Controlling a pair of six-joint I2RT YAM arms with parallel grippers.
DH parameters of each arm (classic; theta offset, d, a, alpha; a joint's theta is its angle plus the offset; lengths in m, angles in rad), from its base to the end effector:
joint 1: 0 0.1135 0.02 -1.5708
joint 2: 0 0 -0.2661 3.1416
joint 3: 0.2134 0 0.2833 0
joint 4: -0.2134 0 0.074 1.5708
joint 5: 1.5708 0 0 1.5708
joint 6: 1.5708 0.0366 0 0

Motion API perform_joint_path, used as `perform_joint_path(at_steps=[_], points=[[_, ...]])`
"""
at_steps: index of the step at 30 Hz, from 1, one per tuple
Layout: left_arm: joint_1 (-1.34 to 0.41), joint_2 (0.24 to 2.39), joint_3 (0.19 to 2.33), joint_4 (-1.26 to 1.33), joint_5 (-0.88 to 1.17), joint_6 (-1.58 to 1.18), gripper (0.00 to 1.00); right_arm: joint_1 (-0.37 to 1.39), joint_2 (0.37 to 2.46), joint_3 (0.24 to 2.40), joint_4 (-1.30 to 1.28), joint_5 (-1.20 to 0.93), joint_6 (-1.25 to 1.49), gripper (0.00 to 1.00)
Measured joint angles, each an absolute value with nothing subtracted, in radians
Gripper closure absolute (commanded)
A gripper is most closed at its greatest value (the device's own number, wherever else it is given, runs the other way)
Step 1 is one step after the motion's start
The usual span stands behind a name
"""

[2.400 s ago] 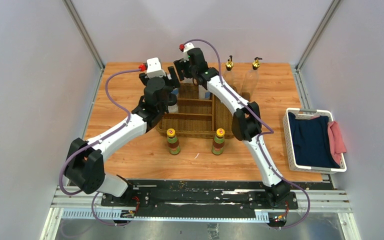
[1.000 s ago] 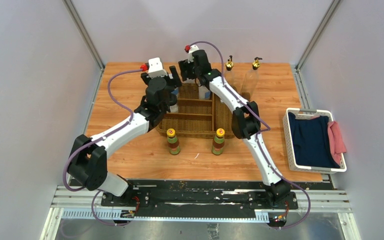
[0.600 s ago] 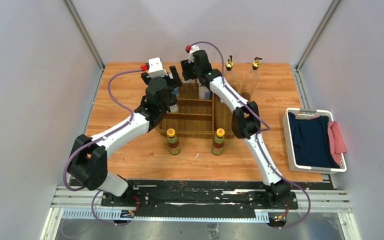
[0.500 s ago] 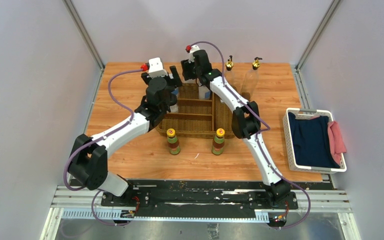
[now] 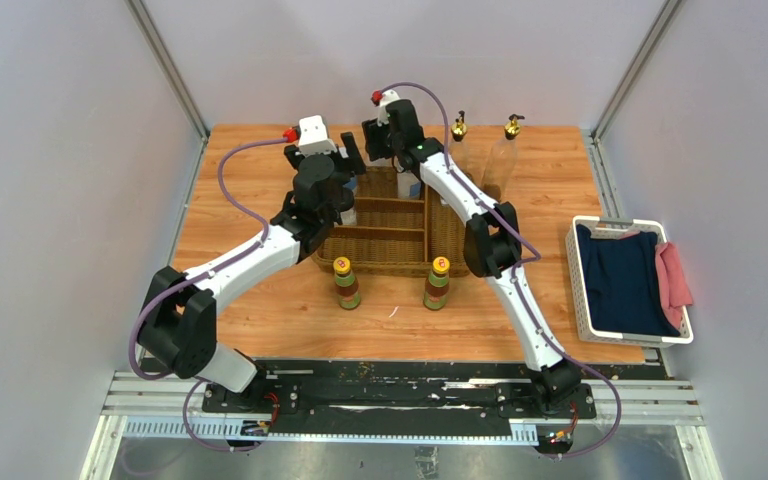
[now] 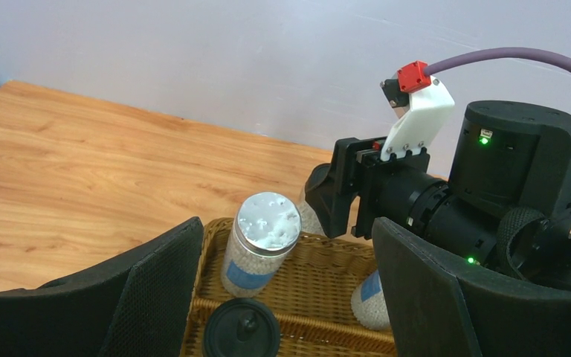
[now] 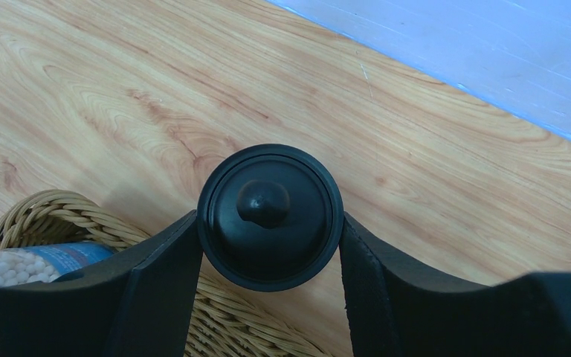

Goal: Organize the condiment bottles
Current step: Pick up the bottle from the center of the board.

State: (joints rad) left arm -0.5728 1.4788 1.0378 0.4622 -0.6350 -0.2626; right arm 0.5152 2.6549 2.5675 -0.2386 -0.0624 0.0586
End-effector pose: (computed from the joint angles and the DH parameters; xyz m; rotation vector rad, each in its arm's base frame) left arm 0.3269 -0.1850 0.3167 -0.2613 1.5340 -0.1682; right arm 0.5566 0.3178 0.2382 -0.4766 1.8613 0.4475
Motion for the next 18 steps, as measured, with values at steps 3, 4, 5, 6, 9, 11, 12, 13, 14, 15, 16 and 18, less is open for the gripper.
perform_joint_path(at_steps=[3, 4, 5, 6, 9, 11, 12, 13, 14, 15, 16, 18], points=[[-0.573, 1.479, 1.038, 0.462, -0.635, -0.263, 0.13, 0.515, 2.649, 2.561, -0.239, -0.062, 0.053, 1.0], [-0.573, 1.479, 1.038, 0.462, -0.635, -0.263, 0.13, 0.515, 2.648, 2.56, -0.239, -0.062, 0.051, 1.0], [-0.573, 1.478, 1.038, 0.462, -0.635, -0.263, 0.13, 0.515, 2.647, 2.558, -0.237, -0.062, 0.049, 1.0], [-0.573, 1.479, 1.038, 0.462, -0.635, -0.263, 0.13, 0.515, 2.645, 2.556, -0.236, -0.062, 0.046, 1.0], [-0.573, 1.478, 1.038, 0.462, -0.635, -0.263, 0.14, 0.515, 2.637, 2.553, -0.233, -0.064, 0.035, 1.0], [-0.573, 1.478, 1.038, 0.462, -0.636, -0.262, 0.14, 0.515, 2.628, 2.55, -0.231, -0.068, 0.028, 1.0], [-0.573, 1.478, 1.038, 0.462, -0.636, -0.262, 0.14, 0.515, 2.623, 2.548, -0.229, -0.071, 0.026, 1.0], [-0.573, 1.478, 1.037, 0.462, -0.636, -0.262, 0.14, 0.515, 2.616, 2.546, -0.228, -0.075, 0.025, 1.0], [-0.573, 1.478, 1.037, 0.462, -0.636, -0.262, 0.14, 0.515, 2.609, 2.545, -0.227, -0.079, 0.024, 1.0], [-0.573, 1.478, 1.037, 0.463, -0.636, -0.262, 0.14, 0.515, 2.602, 2.543, -0.224, -0.082, 0.023, 1.0], [-0.573, 1.478, 1.037, 0.462, -0.636, -0.262, 0.14, 0.515, 2.594, 2.541, -0.223, -0.085, 0.02, 1.0], [-0.573, 1.478, 1.037, 0.462, -0.636, -0.262, 0.14, 0.515, 2.578, 2.535, -0.216, -0.089, 0.009, 1.0]])
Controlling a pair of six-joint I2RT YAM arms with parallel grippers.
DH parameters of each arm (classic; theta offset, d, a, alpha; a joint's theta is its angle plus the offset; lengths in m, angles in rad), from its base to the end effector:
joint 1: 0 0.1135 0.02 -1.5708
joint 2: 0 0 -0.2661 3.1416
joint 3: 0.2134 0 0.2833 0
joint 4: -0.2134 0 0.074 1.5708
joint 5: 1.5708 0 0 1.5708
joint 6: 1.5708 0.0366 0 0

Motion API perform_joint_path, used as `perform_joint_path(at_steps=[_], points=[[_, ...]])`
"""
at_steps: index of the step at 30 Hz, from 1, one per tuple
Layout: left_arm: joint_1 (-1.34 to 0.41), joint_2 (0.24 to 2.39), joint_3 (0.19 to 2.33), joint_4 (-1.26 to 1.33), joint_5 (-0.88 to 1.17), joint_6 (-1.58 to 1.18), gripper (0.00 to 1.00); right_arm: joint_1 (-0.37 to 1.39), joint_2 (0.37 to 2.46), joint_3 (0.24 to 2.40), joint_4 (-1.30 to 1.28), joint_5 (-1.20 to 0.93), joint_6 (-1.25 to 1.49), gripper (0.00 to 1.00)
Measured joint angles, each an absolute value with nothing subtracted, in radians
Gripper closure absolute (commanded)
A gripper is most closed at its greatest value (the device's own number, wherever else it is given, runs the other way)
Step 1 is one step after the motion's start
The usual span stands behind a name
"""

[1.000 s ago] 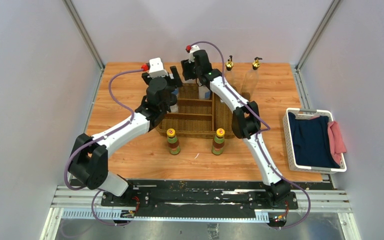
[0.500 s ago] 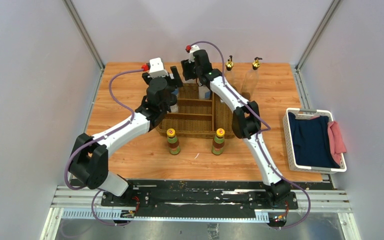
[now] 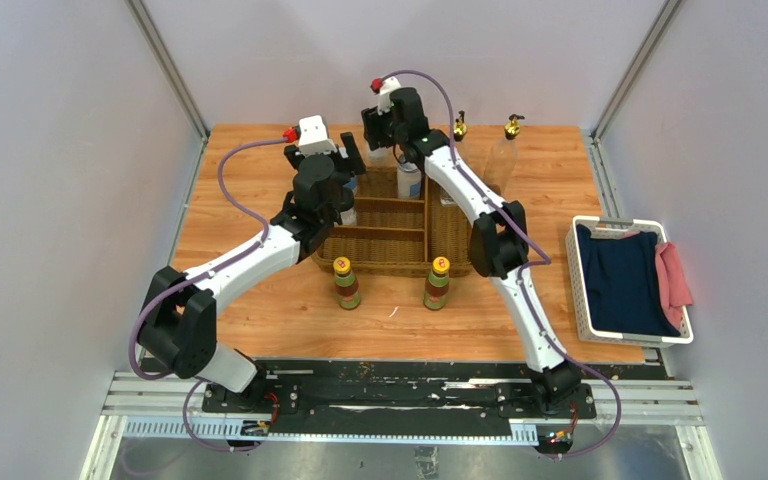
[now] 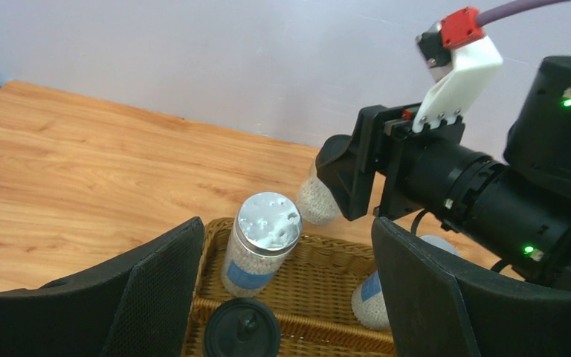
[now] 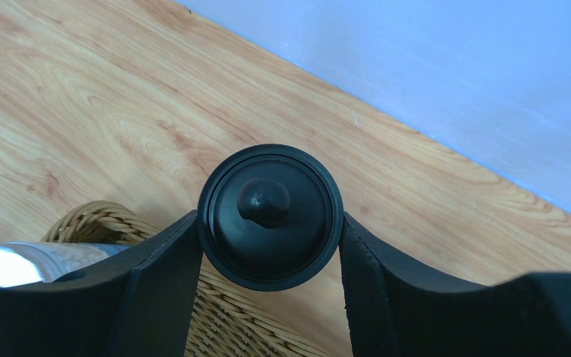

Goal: Organize the condiment bottles
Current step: Pick up the bottle from the center of the board, then place the bottle in the storage box.

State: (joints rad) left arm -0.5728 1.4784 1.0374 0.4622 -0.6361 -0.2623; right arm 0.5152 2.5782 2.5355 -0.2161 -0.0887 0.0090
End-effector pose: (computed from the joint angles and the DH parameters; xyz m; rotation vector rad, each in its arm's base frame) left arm 0.3268 -0.1849 0.3167 -0.2620 1.5339 -0.1671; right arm 0.5474 0.3137 0.2755 -0.5247 1.7761 0.4485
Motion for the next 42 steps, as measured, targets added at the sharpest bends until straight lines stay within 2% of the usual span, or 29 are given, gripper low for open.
perform_joint_path(at_steps=[18, 26, 34, 42], points=[[-0.573, 1.424, 1.035, 0.463, -0.651, -0.237, 0.15, 0.535, 2.33, 2.389, -0.179, -0.096, -0.062, 1.0], [-0.573, 1.364, 1.022, 0.461, -0.659, -0.224, 0.16, 0.608, 2.101, 2.186, -0.184, -0.054, -0.113, 1.0], [-0.573, 1.298, 1.005, 0.419, -0.656, -0.221, 0.16, 0.695, 1.799, 1.881, -0.179, 0.044, -0.123, 1.0], [-0.573, 1.267, 0.966, 0.401, -0.649, -0.224, 0.17, 0.752, 1.613, 1.611, -0.154, 0.138, -0.121, 1.0]])
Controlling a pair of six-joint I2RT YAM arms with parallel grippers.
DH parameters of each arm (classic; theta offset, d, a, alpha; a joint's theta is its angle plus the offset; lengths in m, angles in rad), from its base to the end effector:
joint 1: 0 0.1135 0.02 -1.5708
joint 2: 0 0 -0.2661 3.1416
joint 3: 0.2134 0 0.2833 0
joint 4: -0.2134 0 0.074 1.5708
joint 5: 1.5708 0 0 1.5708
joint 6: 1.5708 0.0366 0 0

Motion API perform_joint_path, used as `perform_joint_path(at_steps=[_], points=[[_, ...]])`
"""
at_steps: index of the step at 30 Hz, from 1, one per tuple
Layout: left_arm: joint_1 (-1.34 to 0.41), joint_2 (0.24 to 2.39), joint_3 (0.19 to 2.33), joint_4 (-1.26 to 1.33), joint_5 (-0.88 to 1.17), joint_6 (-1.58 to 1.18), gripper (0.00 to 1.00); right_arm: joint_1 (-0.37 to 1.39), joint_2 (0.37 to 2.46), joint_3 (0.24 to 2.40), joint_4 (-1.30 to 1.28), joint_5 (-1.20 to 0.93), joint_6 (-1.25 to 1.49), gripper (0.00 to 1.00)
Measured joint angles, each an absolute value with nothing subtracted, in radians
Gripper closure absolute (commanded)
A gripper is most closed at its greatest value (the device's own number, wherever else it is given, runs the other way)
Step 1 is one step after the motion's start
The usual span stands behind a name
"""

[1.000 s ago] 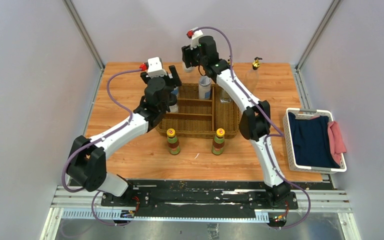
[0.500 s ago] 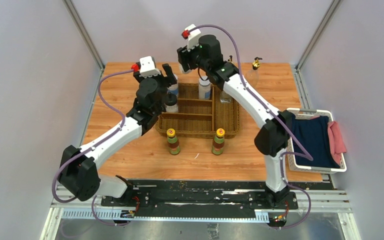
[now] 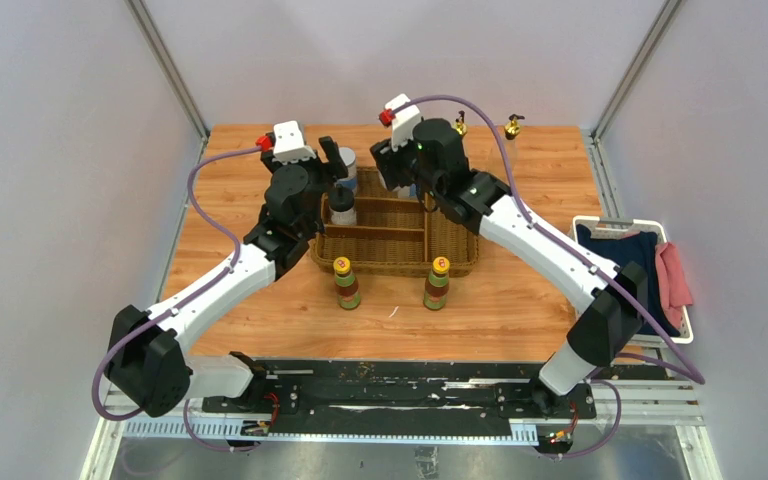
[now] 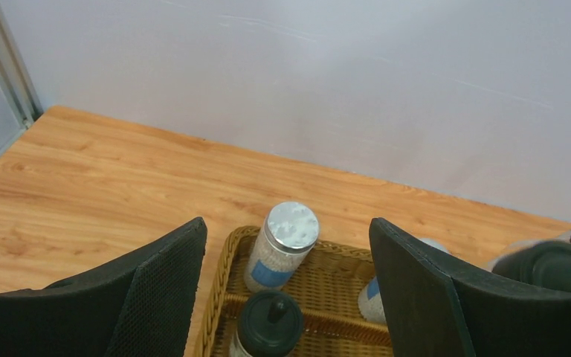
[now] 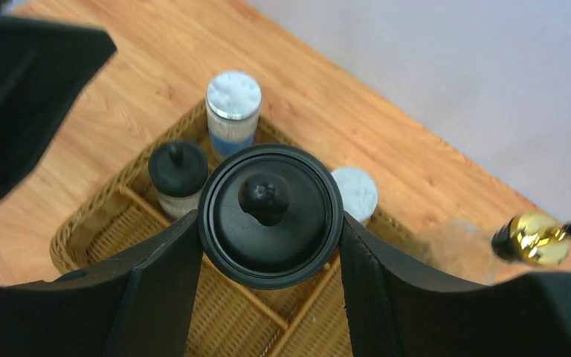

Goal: Organize the condiment bottles
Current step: Place the bottle in the storage box.

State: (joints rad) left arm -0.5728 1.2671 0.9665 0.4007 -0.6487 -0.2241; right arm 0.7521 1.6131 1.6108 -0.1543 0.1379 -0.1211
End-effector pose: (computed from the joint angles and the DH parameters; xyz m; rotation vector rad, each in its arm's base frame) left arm 0.2854 -0.1577 0.3531 -0.2696 1.4688 -0.1666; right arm 0.3081 0.2813 0.4215 -0.6410 1.6158 0.3462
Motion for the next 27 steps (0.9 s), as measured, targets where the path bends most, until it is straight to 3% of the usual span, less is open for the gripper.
perform_joint_path(at_steps=[10, 27], points=[[-0.573, 1.267, 0.941, 0.388, -0.633, -0.237, 0.17, 0.766, 1.516, 1.374, -0.112, 0.2, -0.092, 1.0], [-0.573, 1.284, 0.936, 0.387, -0.632, -0.249, 0.17, 0.712, 1.515, 1.2, 0.06, 0.208, 0.053, 1.0]])
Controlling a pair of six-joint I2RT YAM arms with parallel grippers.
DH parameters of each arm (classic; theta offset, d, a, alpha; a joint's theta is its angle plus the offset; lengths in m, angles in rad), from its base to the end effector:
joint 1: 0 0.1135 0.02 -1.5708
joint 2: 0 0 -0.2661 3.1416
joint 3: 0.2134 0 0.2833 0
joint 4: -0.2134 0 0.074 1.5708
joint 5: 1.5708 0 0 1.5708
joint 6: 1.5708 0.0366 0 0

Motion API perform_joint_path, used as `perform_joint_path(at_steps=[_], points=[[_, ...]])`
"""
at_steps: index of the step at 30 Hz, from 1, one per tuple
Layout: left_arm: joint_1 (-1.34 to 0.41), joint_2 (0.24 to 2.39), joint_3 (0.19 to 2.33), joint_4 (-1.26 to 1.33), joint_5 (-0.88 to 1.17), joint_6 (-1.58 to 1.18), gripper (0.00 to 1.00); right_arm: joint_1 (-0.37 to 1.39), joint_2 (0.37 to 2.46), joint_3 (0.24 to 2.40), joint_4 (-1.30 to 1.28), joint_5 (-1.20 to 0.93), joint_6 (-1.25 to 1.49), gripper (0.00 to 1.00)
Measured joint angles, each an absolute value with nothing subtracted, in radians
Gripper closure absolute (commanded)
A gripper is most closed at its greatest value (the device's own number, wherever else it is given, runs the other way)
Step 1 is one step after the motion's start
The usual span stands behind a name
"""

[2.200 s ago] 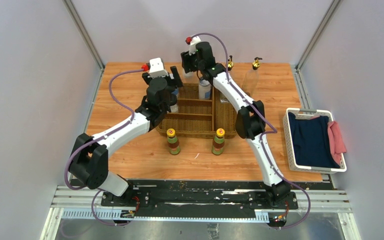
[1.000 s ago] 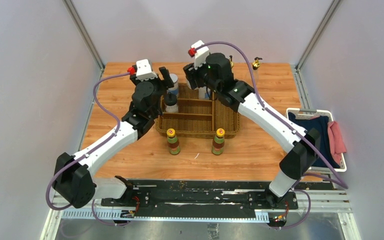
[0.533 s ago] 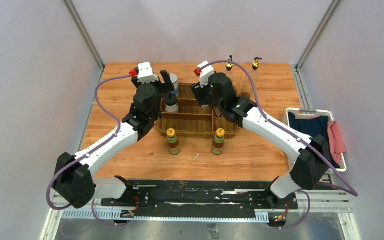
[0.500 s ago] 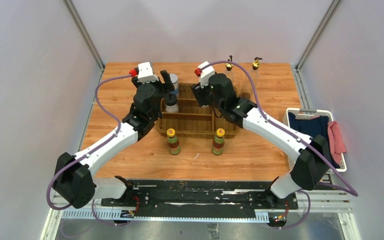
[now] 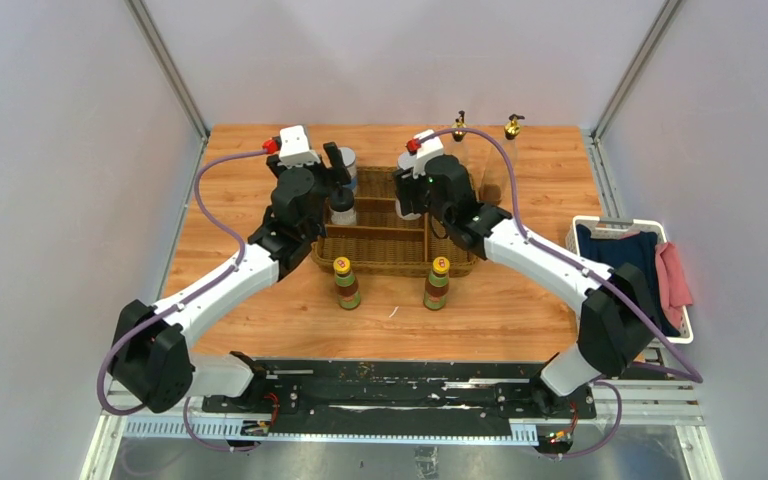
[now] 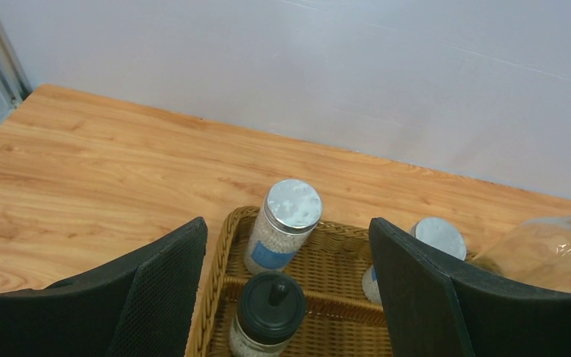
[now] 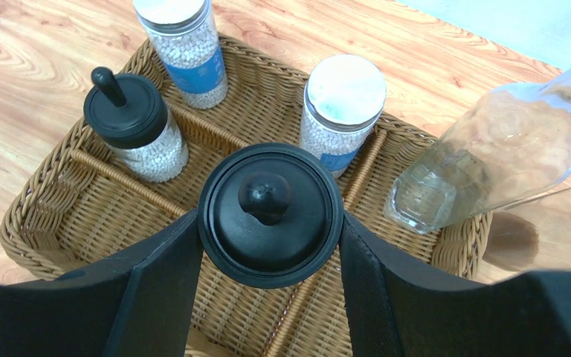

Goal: Organize the condiment bottles
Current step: Place the bottle in the storage box.

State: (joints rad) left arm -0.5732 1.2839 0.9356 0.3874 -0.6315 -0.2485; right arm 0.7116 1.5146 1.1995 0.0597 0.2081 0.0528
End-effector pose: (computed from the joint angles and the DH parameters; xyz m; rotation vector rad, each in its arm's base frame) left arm 0.2880 -0.1602 0.3347 -0.2534 1.5207 -0.1691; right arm 0.3027 0.2510 0.3227 -0.4519 1.7781 0.3496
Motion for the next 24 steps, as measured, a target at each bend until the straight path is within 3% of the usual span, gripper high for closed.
perform_joint_path(at_steps=[24], points=[[-0.573, 1.355, 0.936, 0.388, -0.627, -0.27, 0.17, 0.621, 1.681, 1.187, 0.168, 0.117, 0.124, 1.0]])
